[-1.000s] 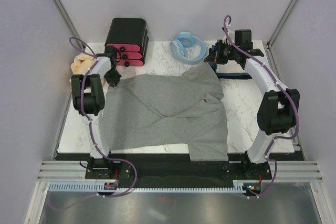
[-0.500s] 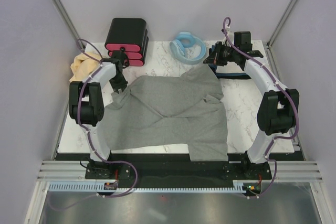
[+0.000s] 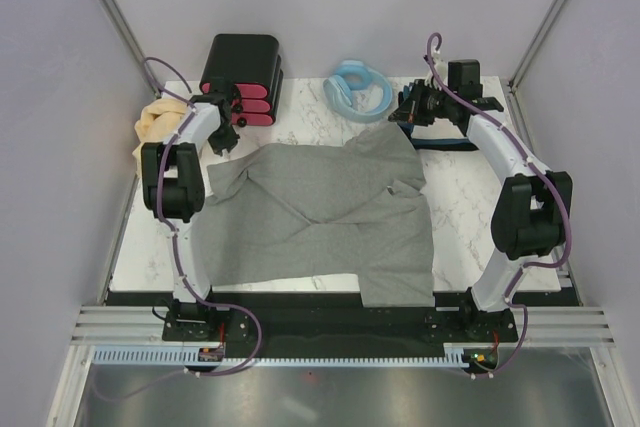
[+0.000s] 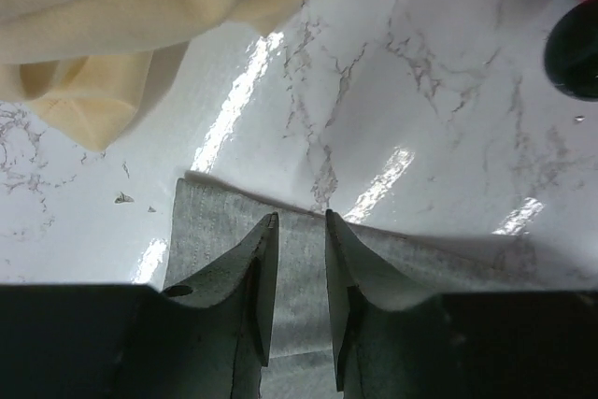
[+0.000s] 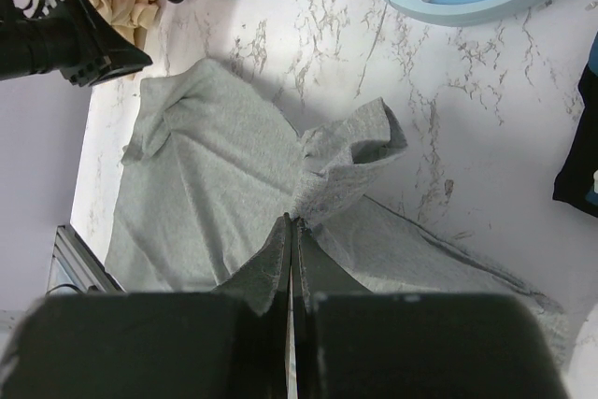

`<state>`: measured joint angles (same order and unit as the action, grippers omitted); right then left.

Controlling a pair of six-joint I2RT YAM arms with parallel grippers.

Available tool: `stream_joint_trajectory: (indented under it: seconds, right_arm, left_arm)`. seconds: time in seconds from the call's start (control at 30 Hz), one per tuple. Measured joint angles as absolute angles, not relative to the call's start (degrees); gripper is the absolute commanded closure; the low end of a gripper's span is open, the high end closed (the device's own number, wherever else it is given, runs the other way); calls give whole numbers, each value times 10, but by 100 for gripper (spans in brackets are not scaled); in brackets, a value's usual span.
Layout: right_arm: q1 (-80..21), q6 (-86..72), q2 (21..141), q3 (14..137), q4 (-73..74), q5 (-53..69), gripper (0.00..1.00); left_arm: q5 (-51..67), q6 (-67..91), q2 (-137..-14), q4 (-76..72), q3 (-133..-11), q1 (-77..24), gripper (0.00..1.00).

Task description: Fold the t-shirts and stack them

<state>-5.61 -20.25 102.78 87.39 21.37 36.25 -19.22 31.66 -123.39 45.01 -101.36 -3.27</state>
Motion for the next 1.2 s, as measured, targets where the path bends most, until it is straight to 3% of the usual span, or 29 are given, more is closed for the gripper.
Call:
stream_joint_trajectory:
  seconds: [1.2]
  right_arm:
    - [-50,-204,1028,874,214,367,100]
  left_arm:
    - [-200,317,-1227,462,-959,22,60]
